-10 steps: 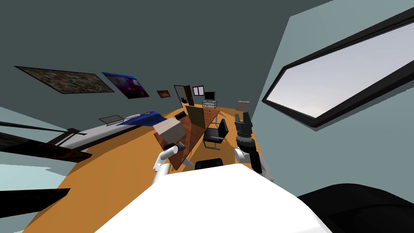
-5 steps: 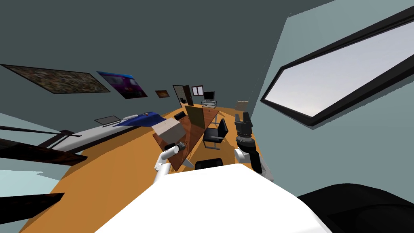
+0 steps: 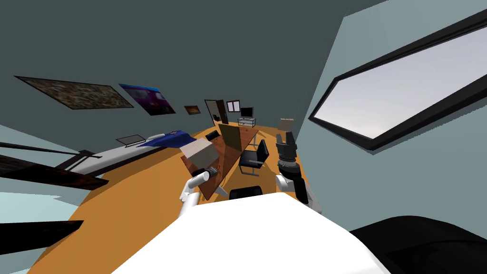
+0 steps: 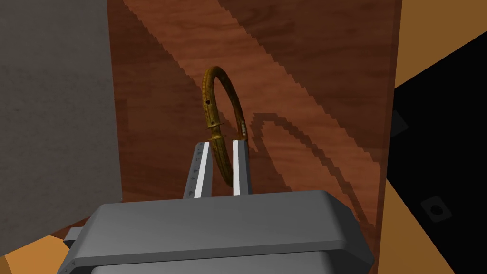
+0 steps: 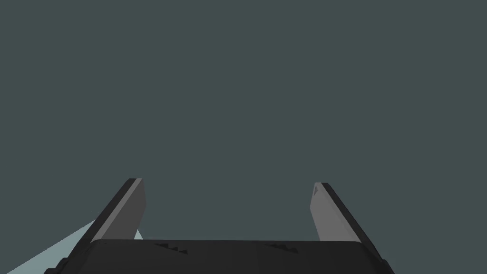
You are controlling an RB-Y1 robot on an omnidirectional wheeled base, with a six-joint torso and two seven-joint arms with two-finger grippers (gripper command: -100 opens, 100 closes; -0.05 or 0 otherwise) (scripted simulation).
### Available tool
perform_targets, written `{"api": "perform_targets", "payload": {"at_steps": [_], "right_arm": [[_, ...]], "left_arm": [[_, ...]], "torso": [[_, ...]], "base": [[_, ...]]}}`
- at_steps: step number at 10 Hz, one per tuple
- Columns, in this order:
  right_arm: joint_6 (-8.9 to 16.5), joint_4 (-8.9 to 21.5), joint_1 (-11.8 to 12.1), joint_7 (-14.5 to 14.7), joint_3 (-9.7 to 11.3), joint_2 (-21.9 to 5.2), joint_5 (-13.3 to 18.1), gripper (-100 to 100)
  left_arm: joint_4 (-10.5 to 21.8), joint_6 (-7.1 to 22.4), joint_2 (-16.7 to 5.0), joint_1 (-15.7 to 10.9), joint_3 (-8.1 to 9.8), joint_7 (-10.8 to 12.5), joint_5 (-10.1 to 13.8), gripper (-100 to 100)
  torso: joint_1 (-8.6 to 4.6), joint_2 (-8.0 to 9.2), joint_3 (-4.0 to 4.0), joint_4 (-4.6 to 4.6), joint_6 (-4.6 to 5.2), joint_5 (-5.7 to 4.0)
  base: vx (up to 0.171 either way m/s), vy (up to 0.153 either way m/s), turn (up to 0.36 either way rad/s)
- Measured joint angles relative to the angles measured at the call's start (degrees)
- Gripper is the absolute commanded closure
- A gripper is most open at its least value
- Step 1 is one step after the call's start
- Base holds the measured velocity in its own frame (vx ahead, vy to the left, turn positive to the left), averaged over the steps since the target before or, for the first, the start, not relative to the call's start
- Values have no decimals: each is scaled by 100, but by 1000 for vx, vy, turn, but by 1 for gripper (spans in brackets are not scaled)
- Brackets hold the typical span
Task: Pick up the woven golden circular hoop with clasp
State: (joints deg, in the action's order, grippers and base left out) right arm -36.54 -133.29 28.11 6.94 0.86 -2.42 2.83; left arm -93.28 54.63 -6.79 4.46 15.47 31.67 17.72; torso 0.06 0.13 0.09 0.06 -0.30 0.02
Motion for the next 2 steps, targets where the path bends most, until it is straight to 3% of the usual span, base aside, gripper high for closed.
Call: {"api": "perform_targets", "payload": {"at_steps": [1,2], "right_arm": [[0,0,0,0,0,0,0,0],[0,0,0,0,0,0,0,0]], "left_arm": [[-115,78,-33,53,3,2,51,100],[-130,95,-35,60,5,3,58,0]], "torso": [[-4,-1,0,0,3,-1],[1,-4,-3,-1,7,0]], "base": [[-1,-14,11],[0,0,0]]}}
